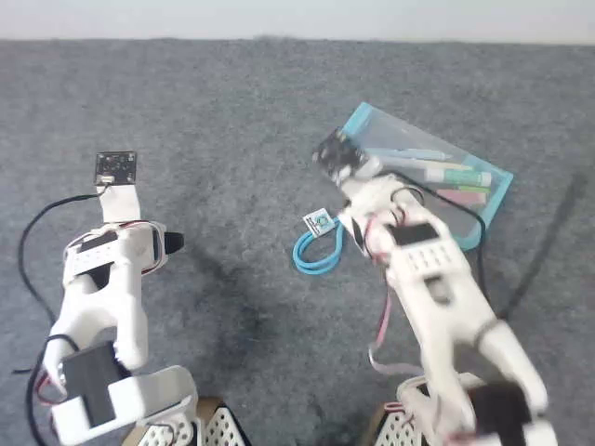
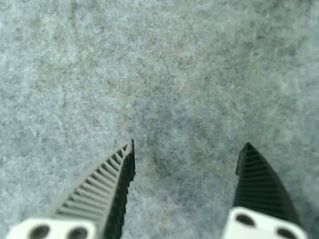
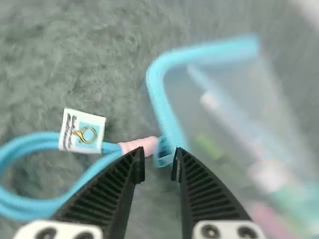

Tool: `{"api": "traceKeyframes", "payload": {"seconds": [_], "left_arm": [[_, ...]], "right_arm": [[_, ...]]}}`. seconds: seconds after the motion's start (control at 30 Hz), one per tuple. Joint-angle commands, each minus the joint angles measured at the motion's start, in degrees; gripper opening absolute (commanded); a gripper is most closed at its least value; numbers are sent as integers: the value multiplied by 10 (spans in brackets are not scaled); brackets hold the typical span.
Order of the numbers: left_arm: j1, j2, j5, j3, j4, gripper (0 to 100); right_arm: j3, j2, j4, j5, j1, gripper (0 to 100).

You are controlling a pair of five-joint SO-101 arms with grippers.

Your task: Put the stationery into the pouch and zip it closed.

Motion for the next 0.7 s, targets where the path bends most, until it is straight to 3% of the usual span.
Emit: {"api": "traceKeyframes", "payload": {"seconds": [0.0,0.3,0.47,0.67], "left_arm": [[-2,-4,-3,-32,8,313],[-1,-3,-3,-32,7,313],[-1,-3,-3,-32,7,313],[0,-3,-3,-32,7,313]], "right_arm": [[-162,120,83,-107,-25,58],[-485,356,331,-338,-44,59],[-559,379,415,-356,-29,59],[-564,334,427,-355,-37,60]]}}
